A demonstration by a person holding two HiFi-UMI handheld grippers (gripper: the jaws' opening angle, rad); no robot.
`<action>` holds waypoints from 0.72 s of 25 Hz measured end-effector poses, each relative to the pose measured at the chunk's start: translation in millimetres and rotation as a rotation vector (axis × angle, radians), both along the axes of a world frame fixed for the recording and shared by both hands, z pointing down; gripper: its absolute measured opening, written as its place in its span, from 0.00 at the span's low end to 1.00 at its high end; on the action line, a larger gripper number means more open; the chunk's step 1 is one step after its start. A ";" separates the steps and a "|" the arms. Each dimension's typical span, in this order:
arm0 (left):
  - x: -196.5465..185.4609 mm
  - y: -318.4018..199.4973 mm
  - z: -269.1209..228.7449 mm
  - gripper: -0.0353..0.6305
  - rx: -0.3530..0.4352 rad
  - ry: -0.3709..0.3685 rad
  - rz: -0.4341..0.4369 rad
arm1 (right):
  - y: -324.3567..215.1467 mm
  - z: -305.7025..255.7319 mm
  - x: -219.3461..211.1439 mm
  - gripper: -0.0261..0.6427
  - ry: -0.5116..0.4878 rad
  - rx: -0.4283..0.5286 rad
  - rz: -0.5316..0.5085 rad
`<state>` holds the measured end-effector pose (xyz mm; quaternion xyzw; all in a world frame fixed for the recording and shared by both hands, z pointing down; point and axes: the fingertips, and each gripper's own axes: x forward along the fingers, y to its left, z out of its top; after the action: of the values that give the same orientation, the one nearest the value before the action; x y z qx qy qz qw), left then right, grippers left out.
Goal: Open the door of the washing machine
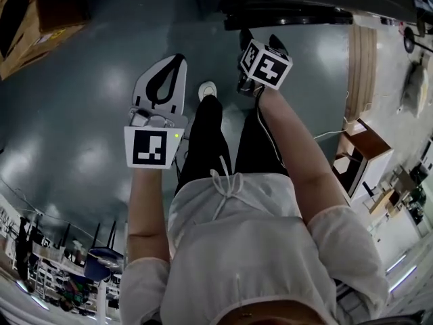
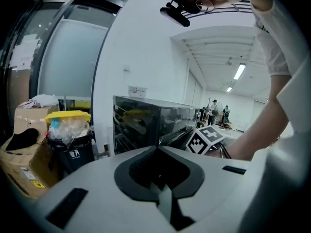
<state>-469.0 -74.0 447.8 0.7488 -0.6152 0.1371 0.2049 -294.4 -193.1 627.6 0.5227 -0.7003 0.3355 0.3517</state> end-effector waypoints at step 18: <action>-3.1 3.0 42.0 0.09 -0.048 0.006 0.018 | -16.5 33.3 -2.2 0.42 0.035 -0.037 0.207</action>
<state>-472.1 -71.0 489.7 0.7496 -0.6044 0.1513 0.2236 -296.6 -209.6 660.8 0.5916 -0.6301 0.3738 0.3366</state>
